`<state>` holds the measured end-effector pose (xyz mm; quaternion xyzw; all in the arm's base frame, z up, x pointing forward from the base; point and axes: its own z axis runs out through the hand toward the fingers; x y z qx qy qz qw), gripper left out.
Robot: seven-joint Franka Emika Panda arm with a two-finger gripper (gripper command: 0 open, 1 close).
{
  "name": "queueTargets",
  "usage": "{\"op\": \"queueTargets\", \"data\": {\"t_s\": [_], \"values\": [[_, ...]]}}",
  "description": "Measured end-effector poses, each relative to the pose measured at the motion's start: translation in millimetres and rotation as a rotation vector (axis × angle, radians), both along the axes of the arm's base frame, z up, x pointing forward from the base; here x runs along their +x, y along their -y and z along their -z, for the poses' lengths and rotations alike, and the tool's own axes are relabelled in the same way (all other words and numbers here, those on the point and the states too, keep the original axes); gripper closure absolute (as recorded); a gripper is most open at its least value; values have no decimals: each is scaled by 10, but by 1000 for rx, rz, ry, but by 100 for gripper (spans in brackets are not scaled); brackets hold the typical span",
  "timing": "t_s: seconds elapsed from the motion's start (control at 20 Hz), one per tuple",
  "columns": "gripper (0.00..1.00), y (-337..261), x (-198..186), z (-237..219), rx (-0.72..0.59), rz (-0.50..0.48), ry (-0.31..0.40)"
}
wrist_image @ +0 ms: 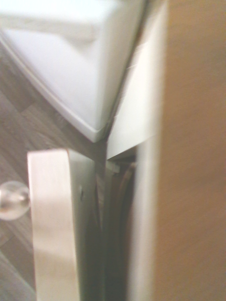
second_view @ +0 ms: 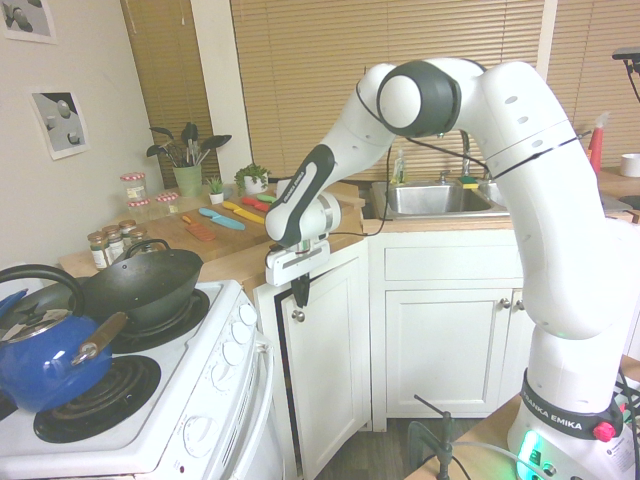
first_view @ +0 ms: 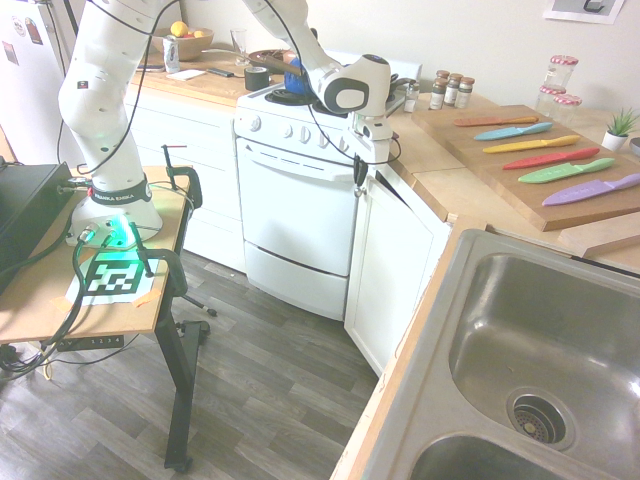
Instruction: Close the cabinet
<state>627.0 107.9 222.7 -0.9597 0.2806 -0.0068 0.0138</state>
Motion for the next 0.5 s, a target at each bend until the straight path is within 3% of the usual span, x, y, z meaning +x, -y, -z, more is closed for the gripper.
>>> {"op": "queueTargets", "data": {"t_s": [0.2, 0.45, 0.5], "values": [[100, -47, 40, -61, 6, -1, 15], [100, 350, -377, -178, 11, 23, 68], [0, 567, -468, -240, 17, 41, 84]]}}
